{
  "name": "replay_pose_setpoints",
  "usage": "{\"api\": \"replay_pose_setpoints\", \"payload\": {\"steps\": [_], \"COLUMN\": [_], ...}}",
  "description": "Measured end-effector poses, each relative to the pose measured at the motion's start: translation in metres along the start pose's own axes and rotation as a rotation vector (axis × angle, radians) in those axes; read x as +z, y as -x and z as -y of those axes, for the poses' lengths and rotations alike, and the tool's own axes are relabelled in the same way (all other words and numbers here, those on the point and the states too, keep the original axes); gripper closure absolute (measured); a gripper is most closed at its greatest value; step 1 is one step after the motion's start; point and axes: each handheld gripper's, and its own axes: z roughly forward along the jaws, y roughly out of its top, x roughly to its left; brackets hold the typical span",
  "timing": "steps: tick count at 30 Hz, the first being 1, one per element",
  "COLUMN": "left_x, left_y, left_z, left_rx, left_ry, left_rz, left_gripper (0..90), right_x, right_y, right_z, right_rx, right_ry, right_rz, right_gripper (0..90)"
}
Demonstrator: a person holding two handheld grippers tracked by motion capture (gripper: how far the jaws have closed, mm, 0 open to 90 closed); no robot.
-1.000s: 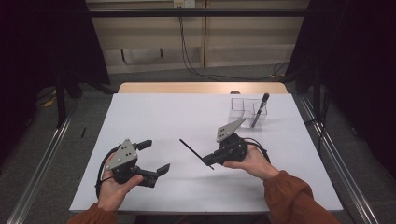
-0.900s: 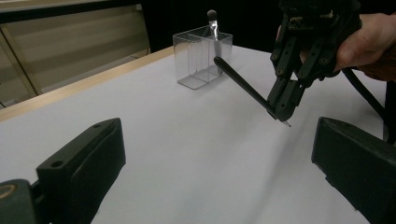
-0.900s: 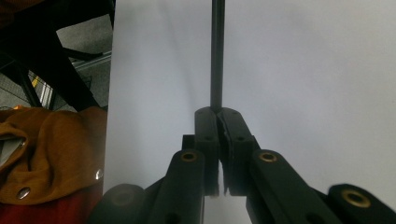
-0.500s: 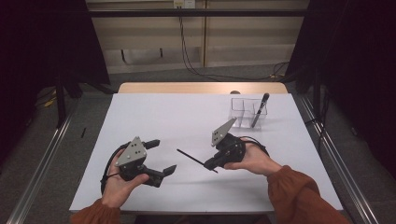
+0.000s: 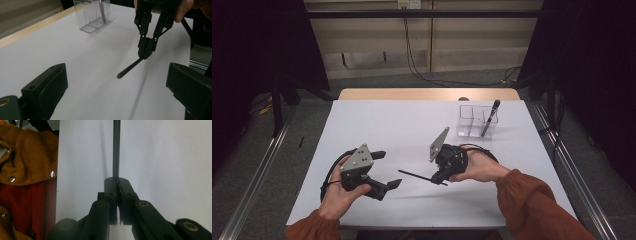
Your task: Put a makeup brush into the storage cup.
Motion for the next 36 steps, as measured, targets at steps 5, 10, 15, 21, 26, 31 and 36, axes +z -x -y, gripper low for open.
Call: {"api": "replay_pose_setpoints", "payload": {"steps": [5, 10, 15, 21, 26, 31, 36], "left_x": [0.002, 0.009, 0.015, 0.021, 0.026, 0.030, 0.036], "left_y": [-0.001, 0.000, 0.000, 0.001, 0.001, 0.000, -0.001], "left_z": [-0.001, -0.003, -0.006, -0.009, -0.011, -0.013, -0.013], "left_rx": [0.004, 0.020, 0.029, 0.034, 0.034, 0.027, 0.041], "left_ry": [-0.051, -0.104, -0.172, -0.238, -0.288, -0.313, -0.346], "left_rz": [0.028, 0.048, 0.079, 0.114, 0.138, 0.166, 0.184], "left_gripper": [5.3, 5.3, 4.8, 4.5, 5.1, 5.3, 5.7], "right_x": [0.002, 0.005, 0.008, 0.009, 0.010, 0.009, 0.012], "right_y": [0.001, 0.002, 0.002, 0.003, 0.003, 0.003, 0.001], "right_z": [-0.003, -0.005, -0.007, -0.011, -0.015, -0.018, -0.020], "right_rx": [-0.017, -0.028, -0.040, -0.053, -0.075, -0.098, -0.116], "right_ry": [-0.061, -0.110, -0.155, -0.206, -0.248, -0.299, -0.359], "right_rz": [-0.016, -0.034, -0.040, -0.054, -0.063, -0.053, -0.039], "right_gripper": [87.3, 87.2, 87.3, 87.2, 87.2, 87.2, 87.2]}}
